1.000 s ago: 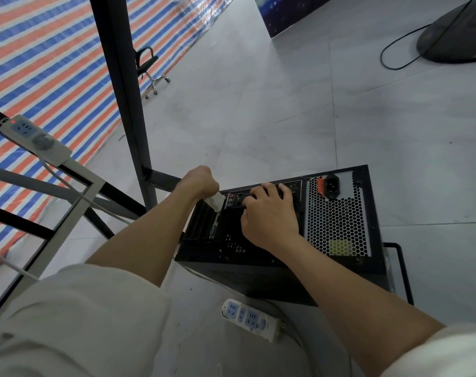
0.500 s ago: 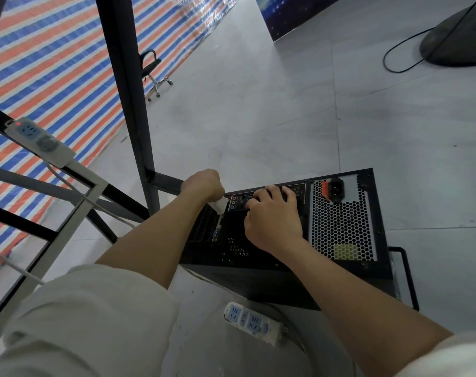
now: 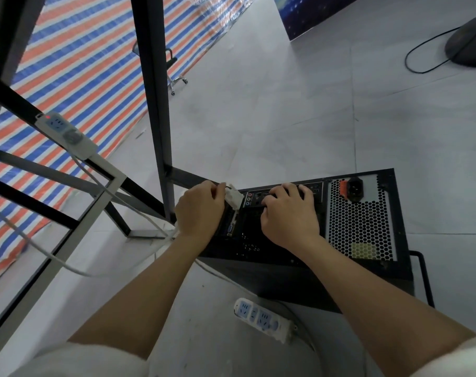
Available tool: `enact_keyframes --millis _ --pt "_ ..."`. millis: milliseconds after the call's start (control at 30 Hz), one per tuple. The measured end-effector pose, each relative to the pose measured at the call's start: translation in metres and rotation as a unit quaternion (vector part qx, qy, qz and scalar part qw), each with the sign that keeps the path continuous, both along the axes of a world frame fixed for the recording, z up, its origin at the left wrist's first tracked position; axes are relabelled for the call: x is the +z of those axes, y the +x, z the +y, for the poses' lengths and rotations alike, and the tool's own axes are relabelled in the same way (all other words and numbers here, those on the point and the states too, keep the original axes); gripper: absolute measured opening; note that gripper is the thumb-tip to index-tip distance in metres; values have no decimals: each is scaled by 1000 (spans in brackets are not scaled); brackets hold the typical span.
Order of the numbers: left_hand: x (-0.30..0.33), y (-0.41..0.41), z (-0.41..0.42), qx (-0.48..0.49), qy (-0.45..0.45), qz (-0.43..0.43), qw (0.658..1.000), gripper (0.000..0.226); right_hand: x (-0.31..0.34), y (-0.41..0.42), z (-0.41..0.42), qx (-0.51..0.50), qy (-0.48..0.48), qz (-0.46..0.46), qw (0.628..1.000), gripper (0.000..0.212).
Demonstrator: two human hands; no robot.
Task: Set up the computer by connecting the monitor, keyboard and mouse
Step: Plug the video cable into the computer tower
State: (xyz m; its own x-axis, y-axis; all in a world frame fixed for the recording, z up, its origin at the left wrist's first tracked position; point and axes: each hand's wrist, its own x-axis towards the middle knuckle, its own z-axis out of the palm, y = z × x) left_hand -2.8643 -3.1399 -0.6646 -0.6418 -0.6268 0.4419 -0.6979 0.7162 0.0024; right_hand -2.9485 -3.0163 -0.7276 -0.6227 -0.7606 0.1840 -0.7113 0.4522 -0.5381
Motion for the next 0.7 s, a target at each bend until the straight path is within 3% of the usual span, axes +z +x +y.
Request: enact_keyframes --millis 100,367,500,567,700 --pt "-1 -8 1 21 -6 -63 998 44 0 0 0 1 1 -2 1000 39" --pt "-2 -16 -4 49 -53 -167 983 35 0 -1 0 1 -3 -3 1000 39" --pt "-9 -16 4 69 -31 -146 986 19 0 -1 -1 -1 -4 -3 1000 38" --pt "-9 -13 6 65 7 -116 991 23 0 -1 0 0 -5 -4 1000 38" --pt "-7 -9 12 59 119 9 991 24 0 -1 0 0 -8 -2 1000 38"
